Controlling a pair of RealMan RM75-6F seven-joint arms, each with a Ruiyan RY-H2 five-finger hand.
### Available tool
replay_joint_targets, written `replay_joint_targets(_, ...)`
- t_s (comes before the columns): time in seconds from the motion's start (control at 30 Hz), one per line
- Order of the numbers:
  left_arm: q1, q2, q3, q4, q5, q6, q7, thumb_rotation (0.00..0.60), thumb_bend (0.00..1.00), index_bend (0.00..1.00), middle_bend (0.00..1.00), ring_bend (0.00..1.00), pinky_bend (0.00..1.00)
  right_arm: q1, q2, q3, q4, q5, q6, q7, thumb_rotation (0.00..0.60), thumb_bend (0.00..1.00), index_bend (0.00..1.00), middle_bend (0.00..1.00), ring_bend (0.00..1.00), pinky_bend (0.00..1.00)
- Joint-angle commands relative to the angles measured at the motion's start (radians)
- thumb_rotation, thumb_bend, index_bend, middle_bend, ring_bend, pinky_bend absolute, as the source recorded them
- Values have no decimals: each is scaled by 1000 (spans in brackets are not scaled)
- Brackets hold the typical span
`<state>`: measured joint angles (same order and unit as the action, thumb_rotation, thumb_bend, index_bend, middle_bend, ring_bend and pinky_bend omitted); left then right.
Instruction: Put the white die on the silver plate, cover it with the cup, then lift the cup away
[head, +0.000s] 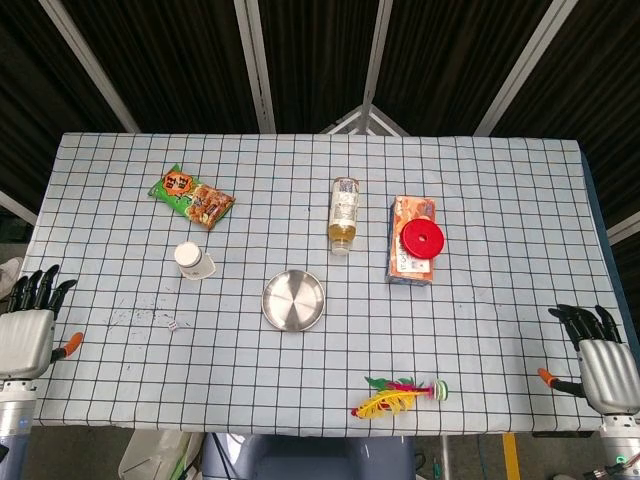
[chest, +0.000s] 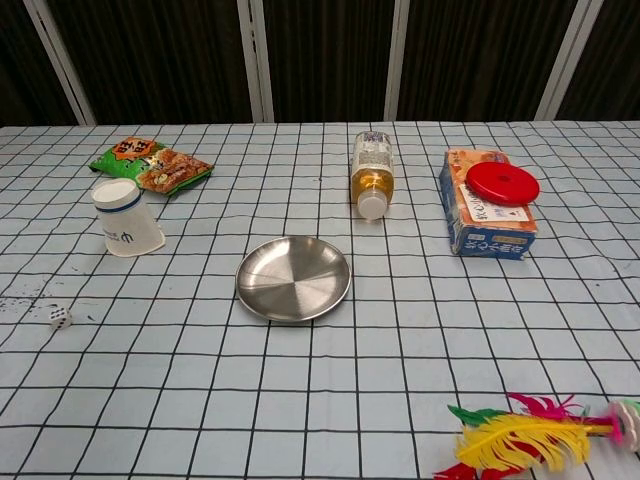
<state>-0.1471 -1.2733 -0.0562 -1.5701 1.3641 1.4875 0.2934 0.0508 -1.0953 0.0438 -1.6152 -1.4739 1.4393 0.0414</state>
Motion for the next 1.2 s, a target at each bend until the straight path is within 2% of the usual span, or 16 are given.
replay_joint_targets(0.03,2,-2,0,3,0,0,3,600,311,179,16,0,0,-3,4,-1,0,-1,3,5,600,96,213,189,152,0)
replay_joint_targets(0.37,3,-5,0,-8,11,-1,-4,600,311,183,29,0,0,-11,14,2,-9,0,19,13,600,96,213,189,152,0)
replay_joint_targets(0.53,-13,-7,12,-2,21,-43,-4,600,311,184,30,0,0,-17,20,-1,-7,13,15,17,600,97,213,189,152,0)
replay_joint_targets(0.7,-48,-23,17,12,17,-103,67,600,311,170,35,0,0,-22,26,-1,-21,3,29,25,600,96,213,189,151,0)
replay_joint_targets(0.77,-94,-29,8,4,-16,-191,120,600,311,164,45,0,2,-24,29,-4,-27,-1,29,31,600,97,213,189,151,0)
replay_joint_targets(1.0,-205,-74,-33,-30,-74,-328,266,600,311,242,56,0,16,-21,34,1,-20,15,16,46,600,96,213,189,151,0)
replay_joint_targets(1.2,-255,-137,-42,-36,-130,-378,373,600,311,307,58,0,16,-20,39,2,-17,20,10,58,600,96,213,189,152,0)
